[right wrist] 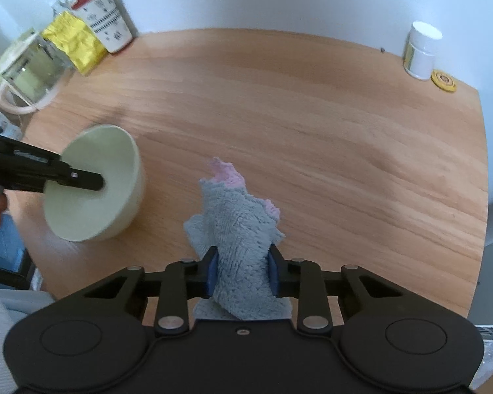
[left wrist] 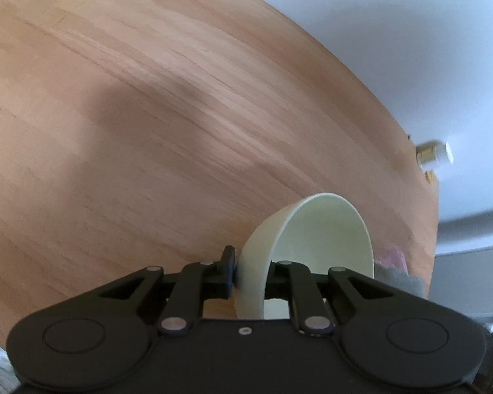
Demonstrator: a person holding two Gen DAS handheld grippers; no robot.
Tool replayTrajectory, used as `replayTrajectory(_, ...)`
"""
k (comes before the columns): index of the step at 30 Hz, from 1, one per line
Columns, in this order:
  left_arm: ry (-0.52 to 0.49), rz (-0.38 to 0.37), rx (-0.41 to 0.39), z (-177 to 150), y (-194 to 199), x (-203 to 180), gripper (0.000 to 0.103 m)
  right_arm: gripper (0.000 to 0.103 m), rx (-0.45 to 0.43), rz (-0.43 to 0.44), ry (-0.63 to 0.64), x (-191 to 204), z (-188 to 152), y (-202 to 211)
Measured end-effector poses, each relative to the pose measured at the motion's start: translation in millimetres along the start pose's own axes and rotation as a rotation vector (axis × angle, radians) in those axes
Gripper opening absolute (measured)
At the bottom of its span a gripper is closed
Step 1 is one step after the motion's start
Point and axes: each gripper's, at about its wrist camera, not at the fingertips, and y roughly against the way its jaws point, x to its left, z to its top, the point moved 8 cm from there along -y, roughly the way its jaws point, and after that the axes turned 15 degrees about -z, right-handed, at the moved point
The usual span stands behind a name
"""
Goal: Clean bowl
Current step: 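Lift the bowl with the left gripper while the right gripper lifts the cloth toward it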
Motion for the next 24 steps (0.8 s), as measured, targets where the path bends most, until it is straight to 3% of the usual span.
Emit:
replayTrajectory(9,0.166,-0.079,-0.075,8,5,-6,0.013,0.032,-0.076,0.127,-0.002,25,7,47)
replayTrajectory(13,0.153,-0.096,-0.117,11,11,-14,0.013,0.032,-0.098,0.189,0.043,49,7,62)
replayTrajectory(18,0.166,-0.114,-0.135,8,16,-22,0.013,0.032,-0.121,0.197,0.145,79,9,64)
replayTrajectory(24,0.152,-0.119,-0.150,4,22,-27,0.013,0.031,-0.130,0.208,0.181,99,17,60)
